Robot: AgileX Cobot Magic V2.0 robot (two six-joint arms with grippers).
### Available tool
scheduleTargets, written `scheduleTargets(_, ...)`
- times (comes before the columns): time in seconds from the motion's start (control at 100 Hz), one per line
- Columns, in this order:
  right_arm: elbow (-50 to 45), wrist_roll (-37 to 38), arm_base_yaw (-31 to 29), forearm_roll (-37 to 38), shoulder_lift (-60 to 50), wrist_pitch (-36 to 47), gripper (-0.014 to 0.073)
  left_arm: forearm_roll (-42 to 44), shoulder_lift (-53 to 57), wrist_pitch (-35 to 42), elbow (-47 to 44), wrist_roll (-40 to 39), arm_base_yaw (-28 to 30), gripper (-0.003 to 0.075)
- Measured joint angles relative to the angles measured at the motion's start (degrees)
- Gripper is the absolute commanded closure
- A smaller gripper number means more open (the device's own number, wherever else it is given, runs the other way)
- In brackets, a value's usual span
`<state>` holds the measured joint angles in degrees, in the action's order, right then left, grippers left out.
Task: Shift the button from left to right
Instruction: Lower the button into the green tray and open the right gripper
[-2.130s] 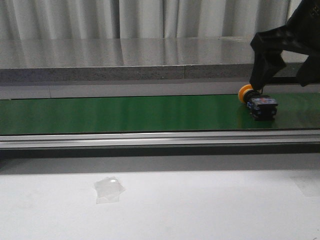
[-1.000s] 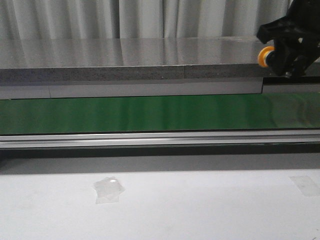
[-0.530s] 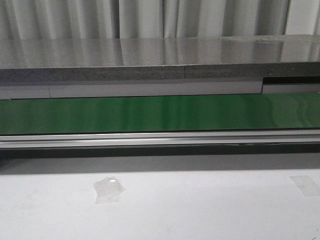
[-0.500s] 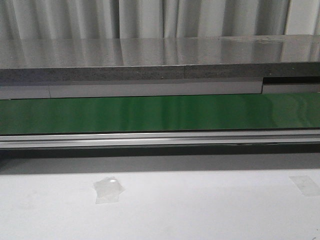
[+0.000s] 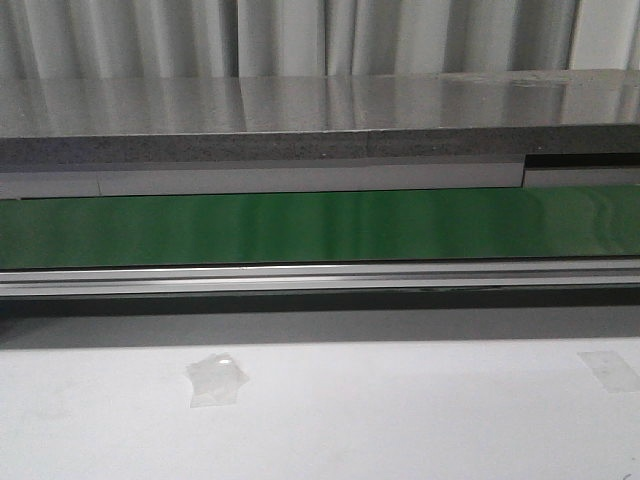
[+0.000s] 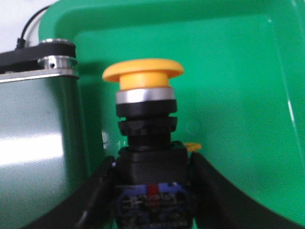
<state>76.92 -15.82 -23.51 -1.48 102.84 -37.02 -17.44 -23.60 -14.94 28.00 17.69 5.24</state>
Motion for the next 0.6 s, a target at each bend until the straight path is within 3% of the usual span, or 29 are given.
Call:
scheduleTargets(0.44,0.0,-0.23,0.0,-0.35,6.87,0.12,0.0351,0.0,0.0,0.0,0.0,0.0,0.0,0.074)
scheduleTargets(0.6,0.13,-0.23,0.0,-0.33,7.75,0.24,0.0284,0.0,0.0,0.0,0.0,0.0,0.0,0.074)
